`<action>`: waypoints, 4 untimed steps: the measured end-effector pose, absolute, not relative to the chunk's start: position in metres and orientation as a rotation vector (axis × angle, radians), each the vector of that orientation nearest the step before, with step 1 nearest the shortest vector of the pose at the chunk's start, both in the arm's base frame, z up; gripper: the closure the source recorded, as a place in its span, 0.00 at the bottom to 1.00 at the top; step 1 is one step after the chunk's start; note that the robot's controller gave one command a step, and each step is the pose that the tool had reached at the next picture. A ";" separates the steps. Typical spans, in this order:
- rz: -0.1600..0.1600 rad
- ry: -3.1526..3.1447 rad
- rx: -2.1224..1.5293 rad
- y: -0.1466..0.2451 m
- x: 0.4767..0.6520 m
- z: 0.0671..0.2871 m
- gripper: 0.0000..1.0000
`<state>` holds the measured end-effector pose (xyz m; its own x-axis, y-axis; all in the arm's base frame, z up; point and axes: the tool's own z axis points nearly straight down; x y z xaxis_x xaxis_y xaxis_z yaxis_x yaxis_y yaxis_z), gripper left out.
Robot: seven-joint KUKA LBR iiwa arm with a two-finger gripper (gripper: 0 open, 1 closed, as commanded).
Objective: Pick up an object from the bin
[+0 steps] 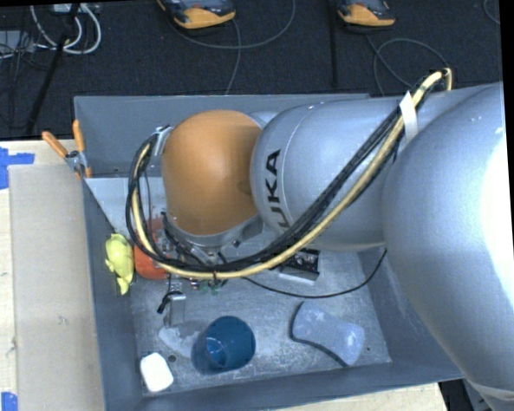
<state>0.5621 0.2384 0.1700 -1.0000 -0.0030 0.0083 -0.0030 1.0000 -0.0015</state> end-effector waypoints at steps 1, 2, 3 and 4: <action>0.000 -3.141 -0.001 0.237 0.564 0.175 0.00; -0.004 -3.146 0.125 0.202 0.588 0.119 0.00; 0.007 -3.124 0.158 0.184 0.552 0.130 0.00; -0.003 -3.138 0.282 0.164 0.537 0.154 0.00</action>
Offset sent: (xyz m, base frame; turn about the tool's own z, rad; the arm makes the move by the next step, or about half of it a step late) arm 0.0412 -0.0666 -0.0970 -0.1278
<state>0.5366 0.1637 0.1537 -0.9840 -0.1780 -0.0095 -0.1780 0.9840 0.0011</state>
